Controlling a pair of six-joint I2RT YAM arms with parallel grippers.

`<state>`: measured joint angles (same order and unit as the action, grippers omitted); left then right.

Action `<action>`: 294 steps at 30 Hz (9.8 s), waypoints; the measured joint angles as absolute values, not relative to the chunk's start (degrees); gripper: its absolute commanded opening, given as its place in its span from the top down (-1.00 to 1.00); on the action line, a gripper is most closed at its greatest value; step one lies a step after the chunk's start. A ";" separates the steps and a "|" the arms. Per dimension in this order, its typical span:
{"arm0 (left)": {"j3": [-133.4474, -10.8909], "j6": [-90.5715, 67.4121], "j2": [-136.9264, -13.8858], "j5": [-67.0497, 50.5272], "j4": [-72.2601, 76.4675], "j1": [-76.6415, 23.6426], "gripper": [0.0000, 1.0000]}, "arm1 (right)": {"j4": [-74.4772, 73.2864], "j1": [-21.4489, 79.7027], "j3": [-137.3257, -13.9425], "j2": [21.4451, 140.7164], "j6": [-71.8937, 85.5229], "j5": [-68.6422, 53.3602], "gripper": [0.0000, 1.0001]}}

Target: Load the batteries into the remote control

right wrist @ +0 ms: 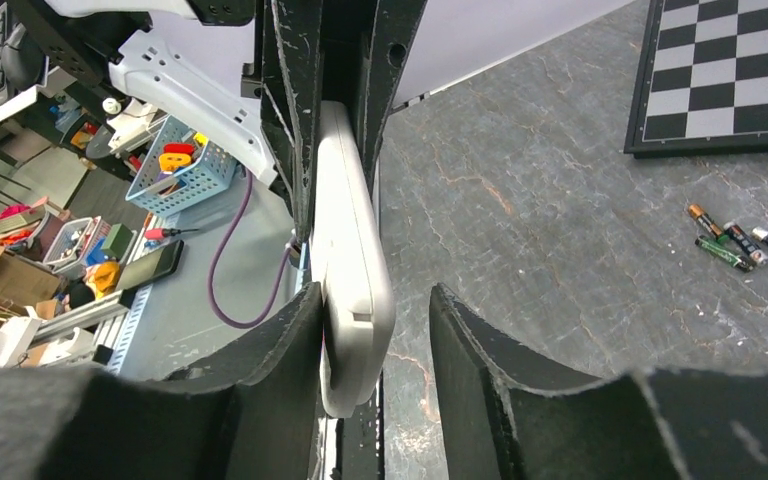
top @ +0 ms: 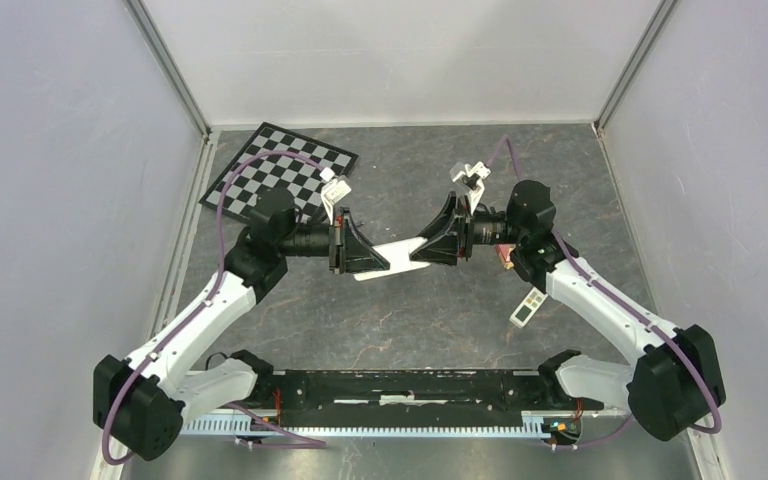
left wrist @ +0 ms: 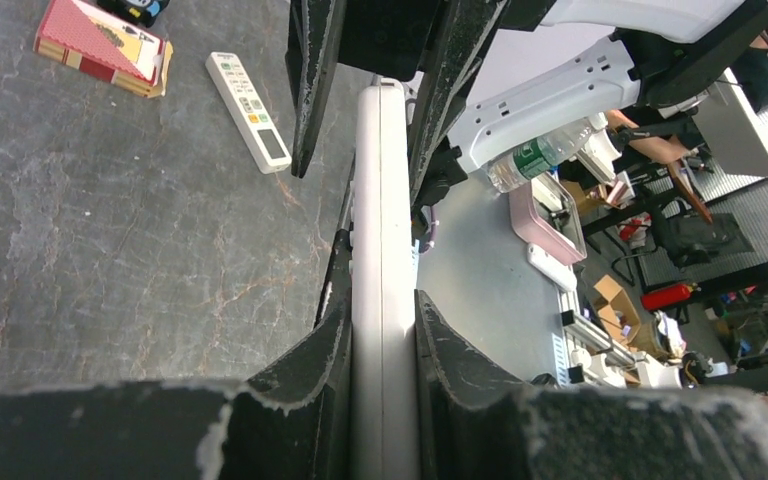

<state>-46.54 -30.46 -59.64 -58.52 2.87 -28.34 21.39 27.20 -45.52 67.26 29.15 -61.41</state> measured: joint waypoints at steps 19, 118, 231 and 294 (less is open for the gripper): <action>-48.95 -30.55 -63.00 -57.82 -2.24 -25.74 0.96 | 17.26 25.89 -44.77 67.46 30.59 -57.65 0.62; -51.99 -23.20 -62.33 -30.17 -29.23 -23.22 0.96 | 34.22 26.57 -34.17 94.56 47.57 -33.76 1.00; -47.40 -29.56 -42.54 -16.58 -19.46 -23.59 0.96 | 36.36 35.44 -41.65 75.02 44.27 -30.83 -0.39; -43.66 -25.47 -32.23 23.83 -31.20 -23.59 0.96 | -10.04 53.36 -91.53 128.18 48.66 30.37 -0.16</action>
<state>-43.66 -25.47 -32.23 23.83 -31.20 -23.59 -10.04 53.36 -91.53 128.18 48.66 30.37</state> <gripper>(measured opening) 0.281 0.572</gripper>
